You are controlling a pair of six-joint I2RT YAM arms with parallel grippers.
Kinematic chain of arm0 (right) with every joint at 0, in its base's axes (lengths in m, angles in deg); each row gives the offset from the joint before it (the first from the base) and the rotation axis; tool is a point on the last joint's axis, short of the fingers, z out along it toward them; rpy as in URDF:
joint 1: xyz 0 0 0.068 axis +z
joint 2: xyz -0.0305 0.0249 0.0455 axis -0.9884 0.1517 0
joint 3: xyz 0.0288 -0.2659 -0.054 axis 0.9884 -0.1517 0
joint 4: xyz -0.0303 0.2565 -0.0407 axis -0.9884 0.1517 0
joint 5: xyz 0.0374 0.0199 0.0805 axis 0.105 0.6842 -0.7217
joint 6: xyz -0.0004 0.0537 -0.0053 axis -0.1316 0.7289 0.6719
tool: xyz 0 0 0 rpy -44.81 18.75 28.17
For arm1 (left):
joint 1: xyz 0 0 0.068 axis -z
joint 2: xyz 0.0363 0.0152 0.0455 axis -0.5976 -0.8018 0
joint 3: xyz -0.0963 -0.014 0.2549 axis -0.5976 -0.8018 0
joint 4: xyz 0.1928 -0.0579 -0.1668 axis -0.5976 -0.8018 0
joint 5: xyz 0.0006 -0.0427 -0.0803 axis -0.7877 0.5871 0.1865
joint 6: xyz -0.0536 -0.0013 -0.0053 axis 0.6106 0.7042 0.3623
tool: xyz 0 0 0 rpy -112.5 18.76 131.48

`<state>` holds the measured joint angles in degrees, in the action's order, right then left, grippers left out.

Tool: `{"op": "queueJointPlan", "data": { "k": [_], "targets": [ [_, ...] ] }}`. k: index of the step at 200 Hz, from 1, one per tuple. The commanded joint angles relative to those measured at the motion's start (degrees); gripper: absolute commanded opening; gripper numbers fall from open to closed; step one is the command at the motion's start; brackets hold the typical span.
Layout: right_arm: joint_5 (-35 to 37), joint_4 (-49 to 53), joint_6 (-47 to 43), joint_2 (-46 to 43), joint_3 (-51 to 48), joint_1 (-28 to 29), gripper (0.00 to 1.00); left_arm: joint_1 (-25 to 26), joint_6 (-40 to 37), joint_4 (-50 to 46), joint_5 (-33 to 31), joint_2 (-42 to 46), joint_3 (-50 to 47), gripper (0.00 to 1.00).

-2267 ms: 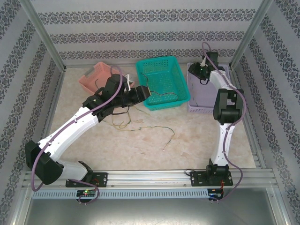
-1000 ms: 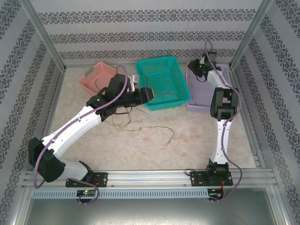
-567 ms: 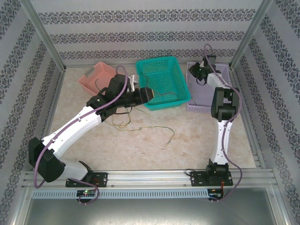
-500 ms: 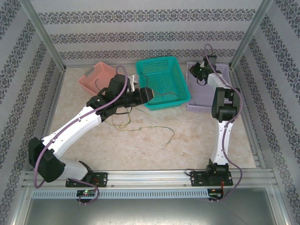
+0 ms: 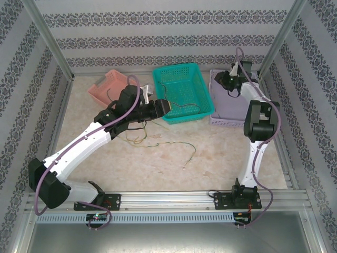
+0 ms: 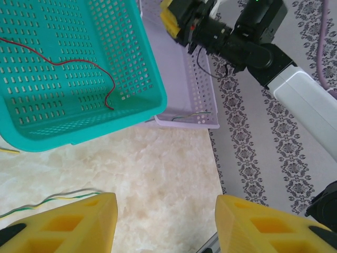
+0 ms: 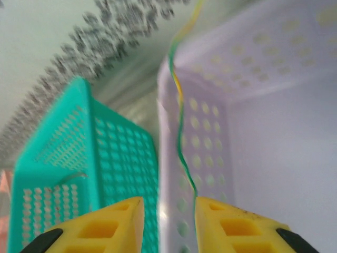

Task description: Untangle the cables

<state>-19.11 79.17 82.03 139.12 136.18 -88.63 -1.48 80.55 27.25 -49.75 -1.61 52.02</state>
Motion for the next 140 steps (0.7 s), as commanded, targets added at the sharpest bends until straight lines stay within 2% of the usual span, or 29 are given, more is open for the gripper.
{"op": "queueJointPlan", "data": {
  "k": [1,49,76,140],
  "targets": [
    [-7.2,8.4,-10.6,-2.2,-2.1,-1.4,0.33,0.7,0.5,2.2,-0.3,1.3,-0.8,0.52],
    [-14.5,15.0,-20.2,2.3,0.7,-2.0,0.31,0.6,0.6,2.2,1.4,-0.9,0.6,0.51],
    [-17.5,14.9,-20.8,4.2,2.1,-2.1,0.32,0.6,0.6,2.2,2.0,-2.3,1.9,0.51],
    [-16.5,20.1,-22.8,8.8,9.1,-1.8,0.35,0.8,0.9,2.8,2.3,-3.5,2.7,0.5]
  ]
}}
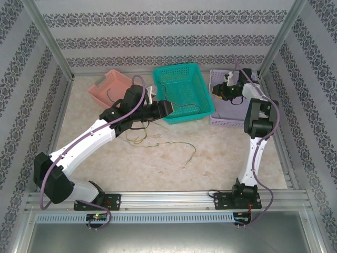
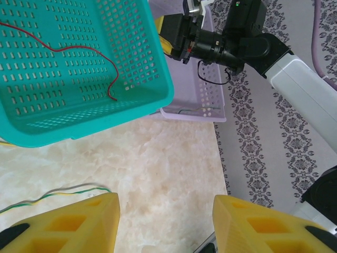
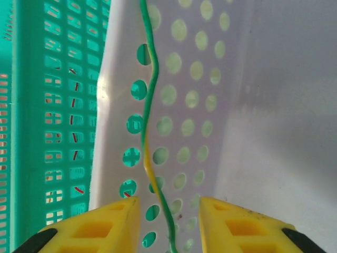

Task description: Untangle the cables

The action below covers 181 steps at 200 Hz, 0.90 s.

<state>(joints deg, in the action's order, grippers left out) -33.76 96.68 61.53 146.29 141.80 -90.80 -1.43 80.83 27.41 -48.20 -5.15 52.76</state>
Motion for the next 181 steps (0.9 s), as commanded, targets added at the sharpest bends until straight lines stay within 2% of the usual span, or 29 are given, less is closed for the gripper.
{"op": "queueJointPlan", "data": {
  "k": [1,21,92,111,134,181],
  "targets": [
    [-1.8,2.6,-2.4,1.8,3.6,0.3,0.35,0.9,0.6,2.6,0.8,0.0,1.9,0.5],
    [0.0,5.1,-3.9,2.4,5.1,0.5,0.36,0.9,0.7,2.6,0.7,0.1,1.7,0.5],
    [0.5,3.0,-2.0,3.9,6.0,1.7,0.35,1.0,0.8,2.8,0.6,0.0,1.8,0.49],
    [1.0,2.1,-1.3,3.6,5.7,2.1,0.26,0.9,0.7,2.6,0.5,0.1,1.9,0.49],
    [3.4,-0.1,-1.3,1.1,3.5,2.8,0.0,1.0,0.8,2.7,0.4,0.2,1.7,0.49],
    [9.4,-10.1,0.0,-9.7,-7.8,4.4,0.0,1.0,0.9,3.6,0.0,0.4,1.4,0.5]
  ]
}}
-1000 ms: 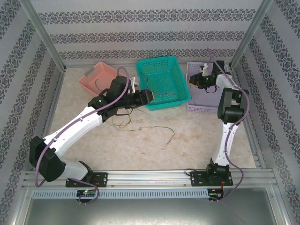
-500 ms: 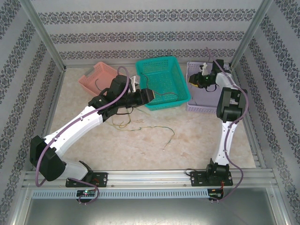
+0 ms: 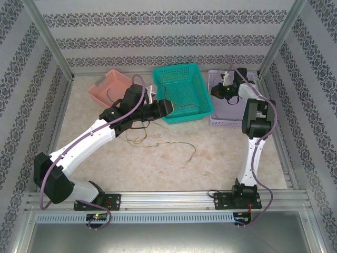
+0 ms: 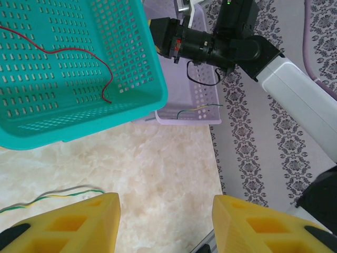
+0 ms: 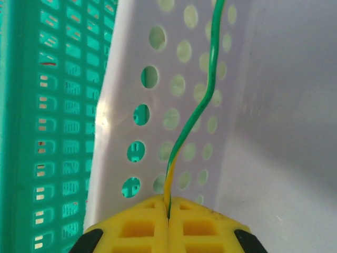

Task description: Untangle the cables

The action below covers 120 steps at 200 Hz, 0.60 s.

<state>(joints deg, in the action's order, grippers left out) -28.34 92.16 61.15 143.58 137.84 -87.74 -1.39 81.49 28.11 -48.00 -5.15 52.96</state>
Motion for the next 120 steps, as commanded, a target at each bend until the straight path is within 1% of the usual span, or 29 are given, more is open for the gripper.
{"op": "queueJointPlan", "data": {
  "k": [1,81,120],
  "targets": [
    [4.2,-5.6,0.4,-7.2,-4.0,1.3,0.0,1.0,0.3,3.0,-0.2,0.3,1.1,0.49],
    [11.2,-15.4,6.2,-18.7,-20.0,2.1,0.0,1.3,-0.1,3.1,-1.6,1.9,0.6,0.49],
    [11.7,-20.3,10.8,-21.9,-27.7,2.1,0.0,1.5,0.5,3.1,-2.4,2.4,0.2,0.49]
  ]
}}
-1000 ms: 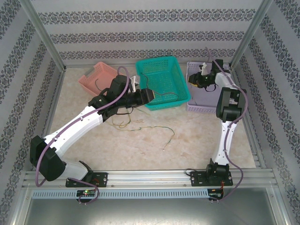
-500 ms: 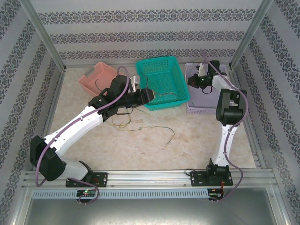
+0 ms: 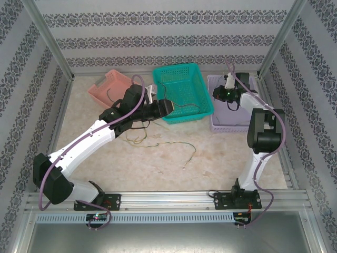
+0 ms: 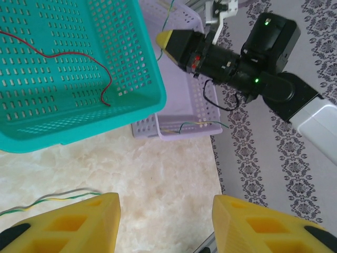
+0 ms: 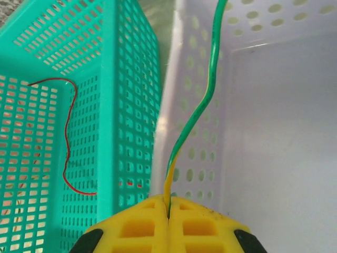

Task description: Untangle the cables

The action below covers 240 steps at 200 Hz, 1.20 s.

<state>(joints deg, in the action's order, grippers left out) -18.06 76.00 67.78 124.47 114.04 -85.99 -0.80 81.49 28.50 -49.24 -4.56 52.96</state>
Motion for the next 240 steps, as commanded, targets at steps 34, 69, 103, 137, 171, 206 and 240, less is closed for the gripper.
{"op": "queueJointPlan", "data": {
  "k": [34,69,103,137,171,206,240],
  "targets": [
    [0.8,-8.9,11.1,-3.7,-8.7,0.2,0.0,2.9,0.5,1.2,-1.2,-0.6,0.4,0.45],
    [0.4,-14.7,17.4,-4.0,-13.5,-0.1,0.0,8.5,-4.6,1.0,-1.4,-5.5,1.6,0.44],
    [-1.1,-15.6,18.8,-2.6,-13.2,-0.4,0.0,18.8,-16.3,-1.1,1.5,-16.9,5.4,0.41],
    [-1.2,-11.2,19.6,-2.6,-9.9,-0.6,0.0,25.4,-16.1,1.9,-3.6,-30.3,12.6,0.43],
    [-2.4,-9.1,23.7,-1.7,-8.9,-0.5,0.0,26.7,-11.2,7.8,-6.3,-43.4,22.6,0.5],
    [-3.0,-7.4,26.5,-3.8,-10.6,0.1,0.0,27.1,-6.8,8.6,-8.4,-53.8,32.7,0.56],
    [-3.3,-4.7,27.2,-7.4,-13.8,0.6,0.0,26.5,-4.6,6.7,-10.2,-59.9,40.1,0.58]
  ]
}}
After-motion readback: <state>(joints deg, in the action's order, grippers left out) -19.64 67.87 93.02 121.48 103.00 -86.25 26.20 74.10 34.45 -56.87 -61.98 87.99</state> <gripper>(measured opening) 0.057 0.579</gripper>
